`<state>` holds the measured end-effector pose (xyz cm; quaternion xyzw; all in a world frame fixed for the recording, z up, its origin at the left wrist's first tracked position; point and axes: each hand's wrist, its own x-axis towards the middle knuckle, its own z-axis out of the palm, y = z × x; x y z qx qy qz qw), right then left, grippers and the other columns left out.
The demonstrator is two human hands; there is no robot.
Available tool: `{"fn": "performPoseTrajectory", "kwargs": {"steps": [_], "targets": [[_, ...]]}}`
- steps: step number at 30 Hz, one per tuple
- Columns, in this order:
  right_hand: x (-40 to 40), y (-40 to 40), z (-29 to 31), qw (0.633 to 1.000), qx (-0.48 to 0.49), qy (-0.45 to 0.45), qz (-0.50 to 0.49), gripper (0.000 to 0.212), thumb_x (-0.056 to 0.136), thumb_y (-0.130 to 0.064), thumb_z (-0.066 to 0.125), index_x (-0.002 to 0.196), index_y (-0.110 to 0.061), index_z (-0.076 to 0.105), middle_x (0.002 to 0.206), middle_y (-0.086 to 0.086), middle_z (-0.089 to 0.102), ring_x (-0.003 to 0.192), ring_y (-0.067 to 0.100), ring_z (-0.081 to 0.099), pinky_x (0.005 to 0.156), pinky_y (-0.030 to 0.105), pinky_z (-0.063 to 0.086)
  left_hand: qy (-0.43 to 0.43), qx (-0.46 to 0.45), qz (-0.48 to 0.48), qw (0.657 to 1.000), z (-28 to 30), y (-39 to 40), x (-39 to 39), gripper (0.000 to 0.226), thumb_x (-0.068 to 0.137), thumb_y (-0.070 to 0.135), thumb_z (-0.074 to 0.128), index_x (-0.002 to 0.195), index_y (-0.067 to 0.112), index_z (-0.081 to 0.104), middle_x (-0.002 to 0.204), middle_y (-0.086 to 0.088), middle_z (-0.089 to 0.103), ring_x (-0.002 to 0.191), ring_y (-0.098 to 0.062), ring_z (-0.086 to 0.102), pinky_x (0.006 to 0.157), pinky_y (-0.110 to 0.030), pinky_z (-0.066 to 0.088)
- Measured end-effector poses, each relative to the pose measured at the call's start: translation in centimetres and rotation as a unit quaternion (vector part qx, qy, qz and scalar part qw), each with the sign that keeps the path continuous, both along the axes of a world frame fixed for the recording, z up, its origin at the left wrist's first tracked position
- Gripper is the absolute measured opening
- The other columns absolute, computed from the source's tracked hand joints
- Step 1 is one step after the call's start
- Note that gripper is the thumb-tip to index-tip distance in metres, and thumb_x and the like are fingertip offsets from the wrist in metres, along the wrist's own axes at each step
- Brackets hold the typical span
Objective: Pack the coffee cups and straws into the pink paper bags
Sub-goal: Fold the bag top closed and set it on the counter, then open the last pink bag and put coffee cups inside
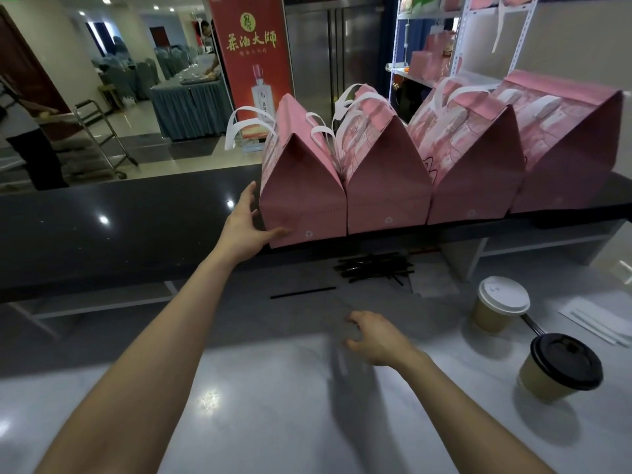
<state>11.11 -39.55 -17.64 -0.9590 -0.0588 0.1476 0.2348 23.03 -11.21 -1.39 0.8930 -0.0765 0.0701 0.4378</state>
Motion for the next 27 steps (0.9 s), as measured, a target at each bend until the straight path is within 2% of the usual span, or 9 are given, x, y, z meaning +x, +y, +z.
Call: {"fn": "performPoseTrajectory", "kwargs": {"steps": [2,3,8,10,14,18,27], "targets": [[0.0,0.3,0.2,1.0,-0.004,0.0,0.009,0.063,0.098,-0.041,0.067,0.156,-0.021,0.052,0.154,0.004,0.057,0.138,0.023,0.056,0.11,0.034,0.047,0.002,0.024,0.008,1.0,0.3,0.7,-1.2,0.126,0.073,0.045,0.1,0.172,0.032,0.023,0.172,0.003,0.04,0.151,-0.018,0.049,0.12,-0.041,0.046],[0.1,0.5,0.3,1.0,-0.006,0.001,0.015,0.063,0.099,-0.043,0.066,0.157,-0.021,0.05,0.155,0.003,0.056,0.139,0.023,0.055,0.111,0.035,0.047,0.004,0.034,0.009,0.999,0.4,1.2,-2.0,0.118,0.075,0.045,0.099,0.17,0.031,0.03,0.17,0.004,0.043,0.15,-0.018,0.05,0.119,-0.045,0.049],[0.4,2.9,0.7,0.997,-0.038,0.009,0.061,0.069,0.102,-0.051,0.065,0.161,-0.021,0.046,0.16,0.004,0.052,0.144,0.026,0.052,0.114,0.039,0.046,-0.021,0.118,0.024,0.992,-2.1,5.9,-8.2,0.063,0.089,0.037,0.089,0.146,0.03,0.063,0.141,0.009,0.063,0.128,-0.007,0.064,0.103,-0.039,0.062],[0.5,4.6,0.7,0.995,-0.053,0.014,0.085,0.072,0.102,-0.055,0.064,0.161,-0.019,0.044,0.16,0.006,0.053,0.143,0.028,0.053,0.112,0.04,0.048,-0.01,0.179,0.038,0.983,-4.3,8.4,-11.1,0.053,0.092,0.039,0.086,0.14,0.029,0.068,0.132,0.01,0.067,0.117,-0.008,0.068,0.099,-0.038,0.062],[0.1,9.4,0.7,0.99,-0.055,0.011,0.132,0.075,0.101,-0.057,0.065,0.163,-0.023,0.04,0.164,0.004,0.049,0.146,0.028,0.05,0.115,0.043,0.046,0.124,0.3,0.057,0.944,-9.3,13.6,-16.8,0.057,0.094,0.051,0.08,0.144,0.031,0.063,0.136,0.01,0.065,0.118,-0.013,0.067,0.097,-0.038,0.056],[-0.5,16.0,0.7,0.979,-0.057,0.01,0.195,0.073,0.101,-0.058,0.065,0.162,-0.025,0.042,0.163,0.003,0.05,0.144,0.027,0.053,0.115,0.043,0.047,0.234,0.276,0.087,0.928,-12.1,19.3,-22.3,0.052,0.094,0.054,0.079,0.141,0.036,0.064,0.139,0.013,0.064,0.12,-0.007,0.066,0.099,-0.035,0.055],[-3.5,35.5,3.2,0.953,-0.05,-0.017,0.298,0.067,0.101,-0.053,0.067,0.159,-0.026,0.047,0.16,0.0,0.053,0.14,0.026,0.056,0.113,0.042,0.048,0.246,0.255,0.184,0.917,-11.3,34.7,-31.1,0.05,0.097,0.051,0.077,0.142,0.034,0.064,0.14,0.011,0.064,0.122,-0.009,0.066,0.105,-0.039,0.053]]}}
